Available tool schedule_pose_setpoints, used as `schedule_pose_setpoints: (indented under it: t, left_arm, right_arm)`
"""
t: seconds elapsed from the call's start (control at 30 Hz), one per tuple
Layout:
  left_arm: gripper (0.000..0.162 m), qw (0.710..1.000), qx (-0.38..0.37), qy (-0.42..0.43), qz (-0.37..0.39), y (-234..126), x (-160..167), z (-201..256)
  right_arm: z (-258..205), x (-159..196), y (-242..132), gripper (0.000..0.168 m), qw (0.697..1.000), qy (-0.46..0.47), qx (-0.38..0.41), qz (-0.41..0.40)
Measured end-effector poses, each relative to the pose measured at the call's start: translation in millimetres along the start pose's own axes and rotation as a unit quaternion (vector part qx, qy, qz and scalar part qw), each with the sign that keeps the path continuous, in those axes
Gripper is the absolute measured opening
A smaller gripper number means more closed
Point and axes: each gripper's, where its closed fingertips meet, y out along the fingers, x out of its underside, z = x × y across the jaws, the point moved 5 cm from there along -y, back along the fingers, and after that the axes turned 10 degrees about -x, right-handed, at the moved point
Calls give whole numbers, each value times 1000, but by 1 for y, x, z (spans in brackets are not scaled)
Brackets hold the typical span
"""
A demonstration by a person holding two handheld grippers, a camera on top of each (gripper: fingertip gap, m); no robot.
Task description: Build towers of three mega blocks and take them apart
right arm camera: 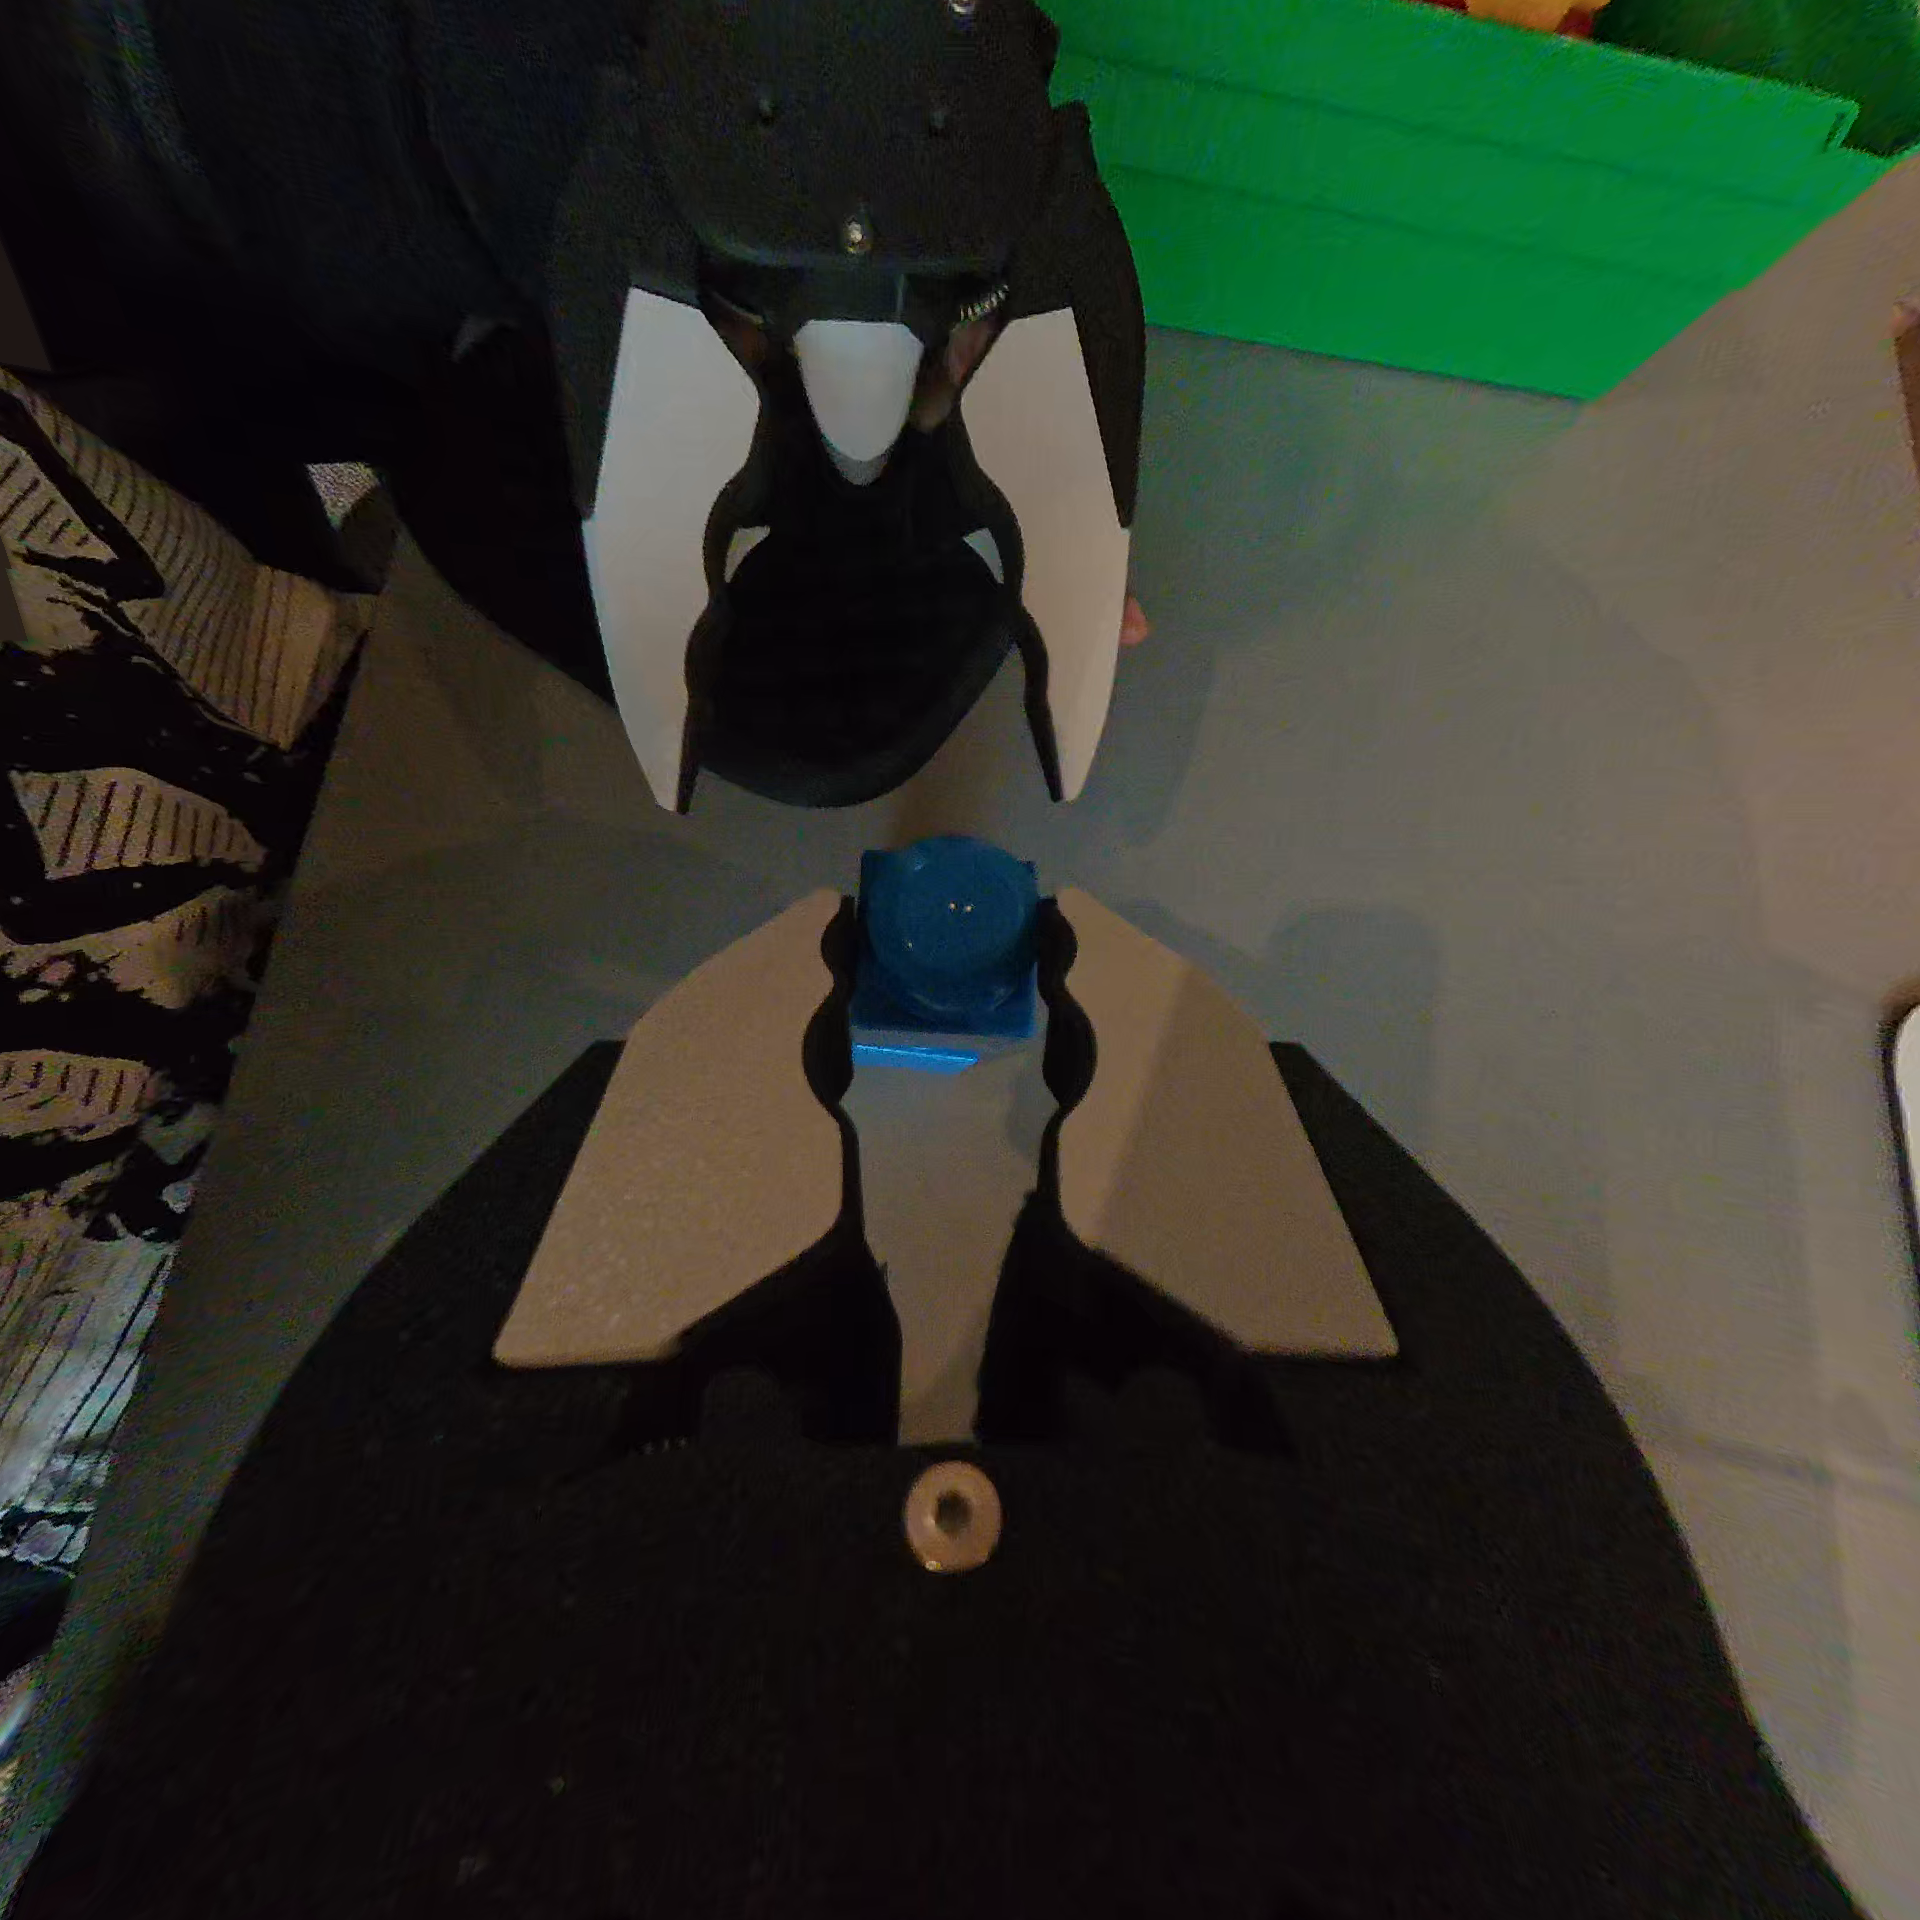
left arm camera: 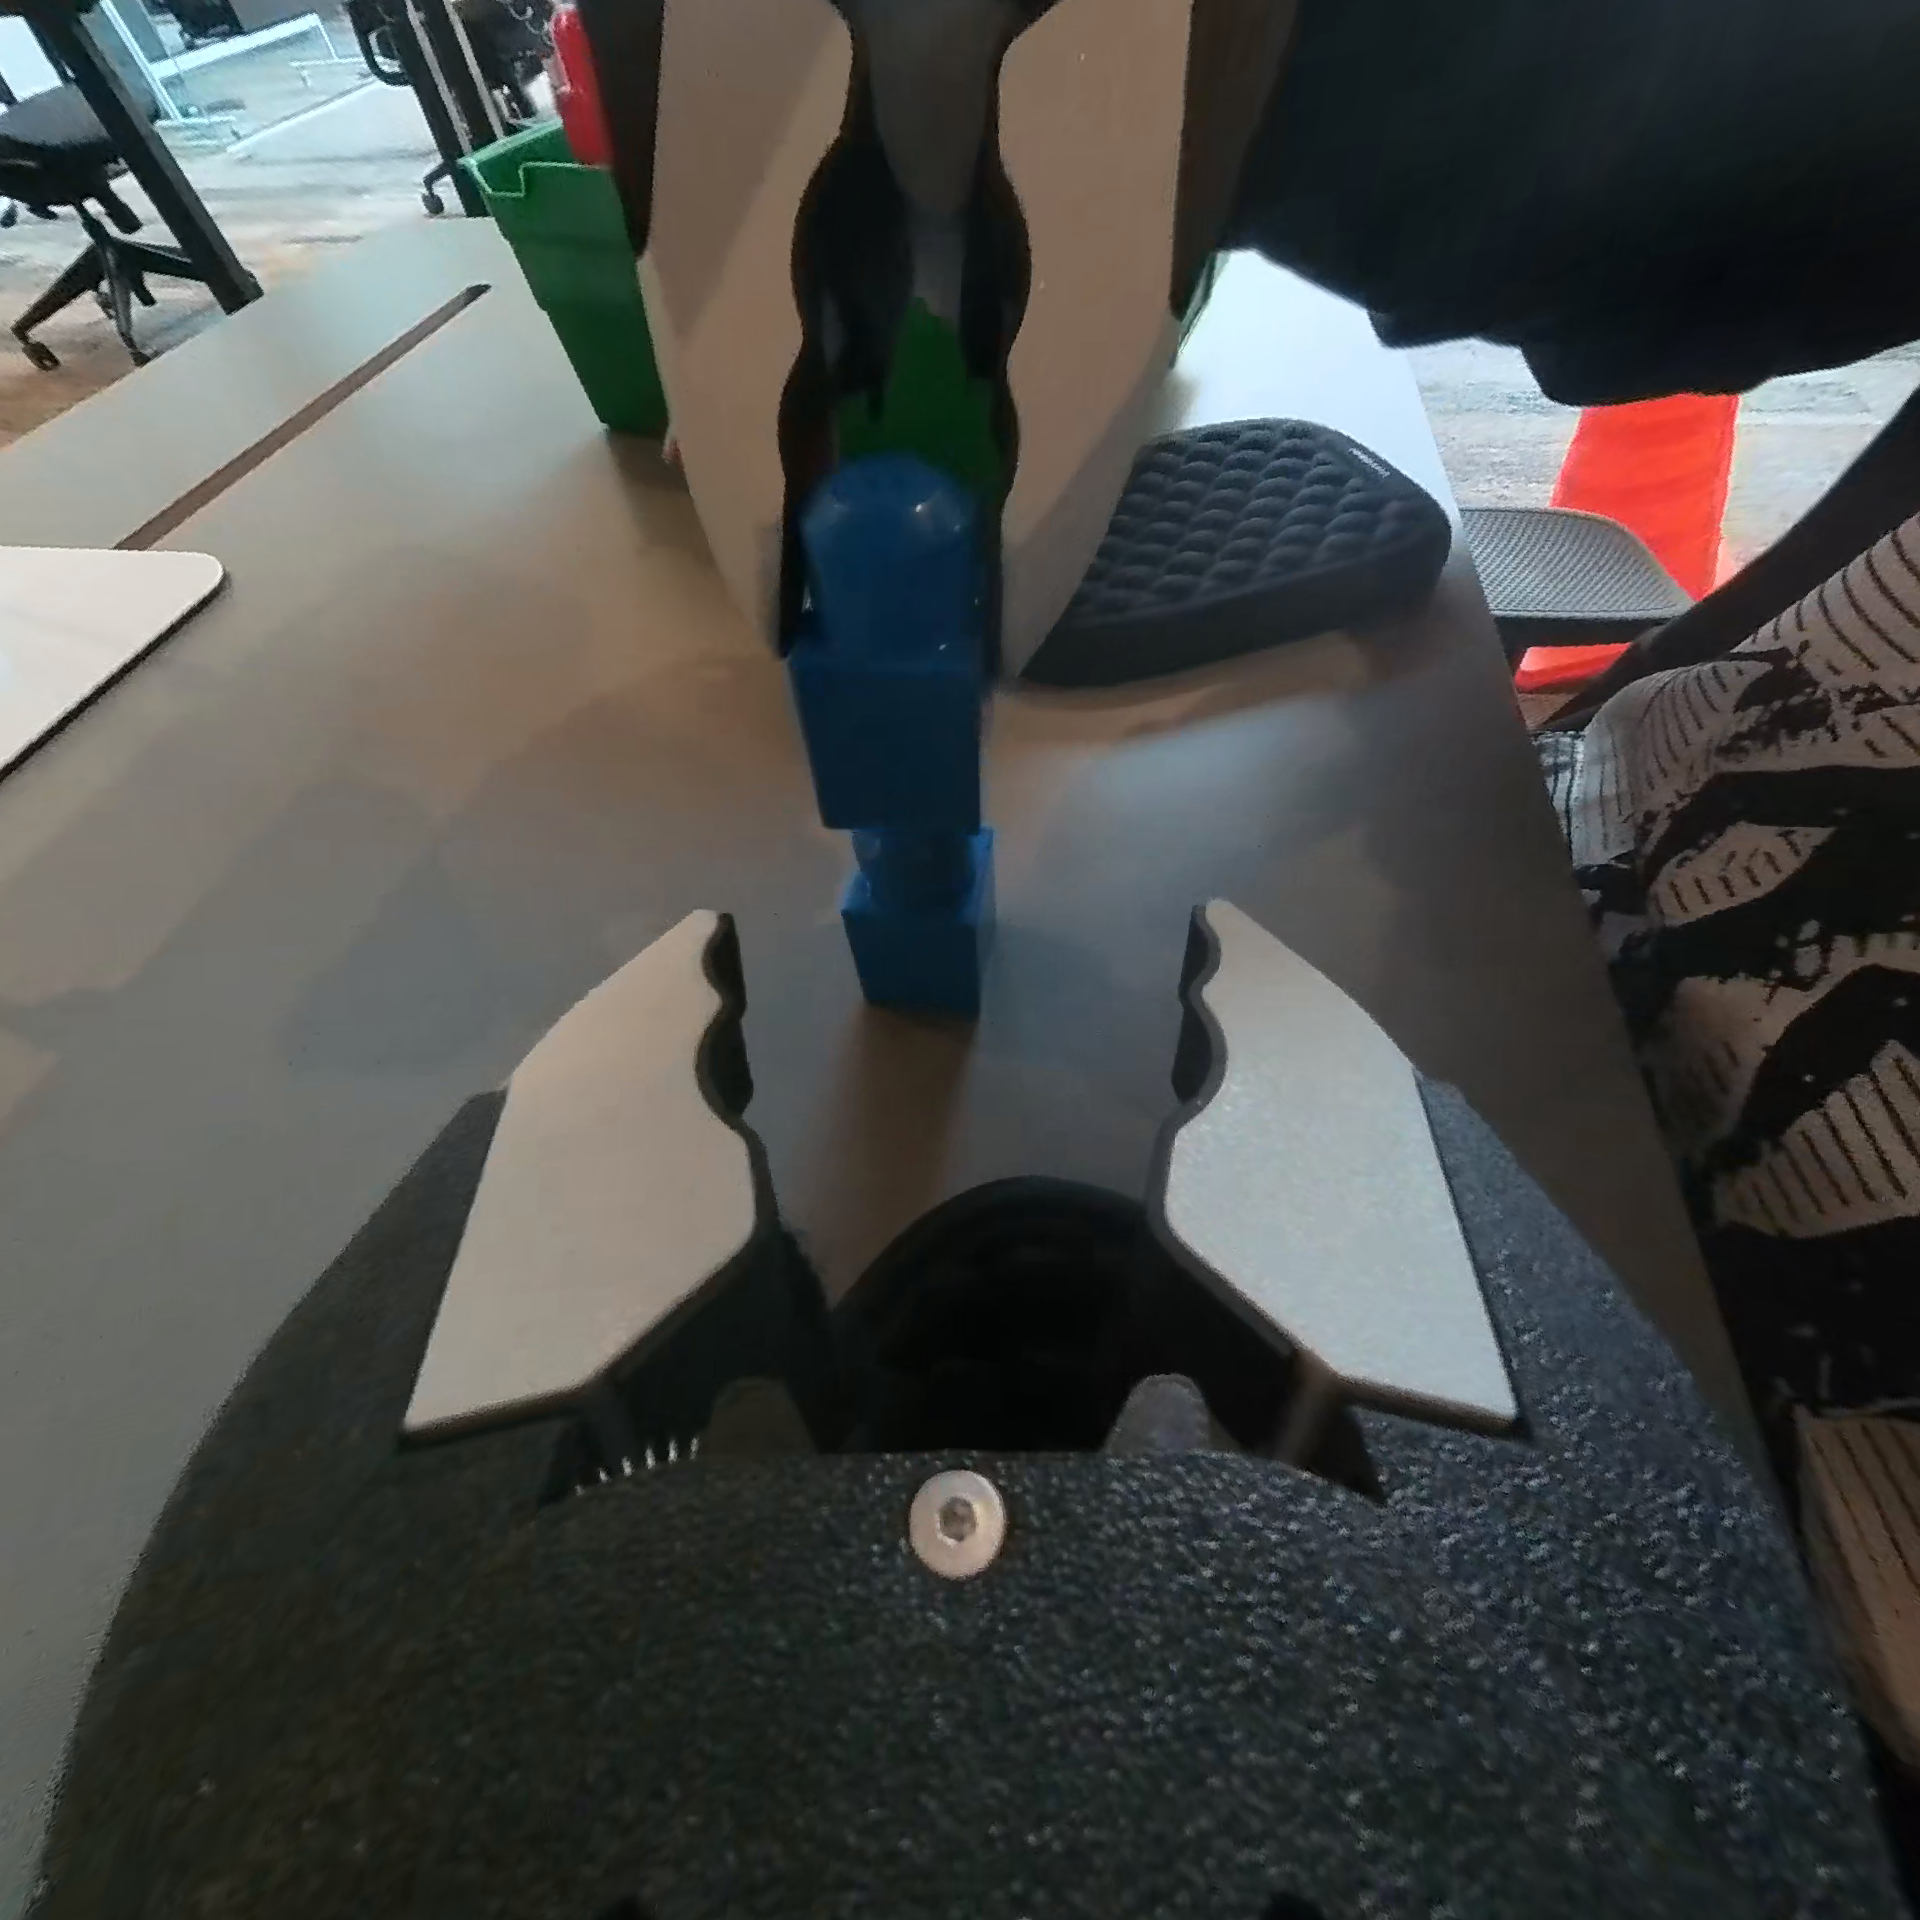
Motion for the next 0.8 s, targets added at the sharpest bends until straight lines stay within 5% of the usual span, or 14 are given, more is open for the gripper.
schedule_pose_setpoints:
  t: [0.8]
  left_arm:
    - [76, 999, 10, 18, -40, 6, 9, 5]
  right_arm:
    - [5, 16, 20, 33, 997, 63, 7, -32]
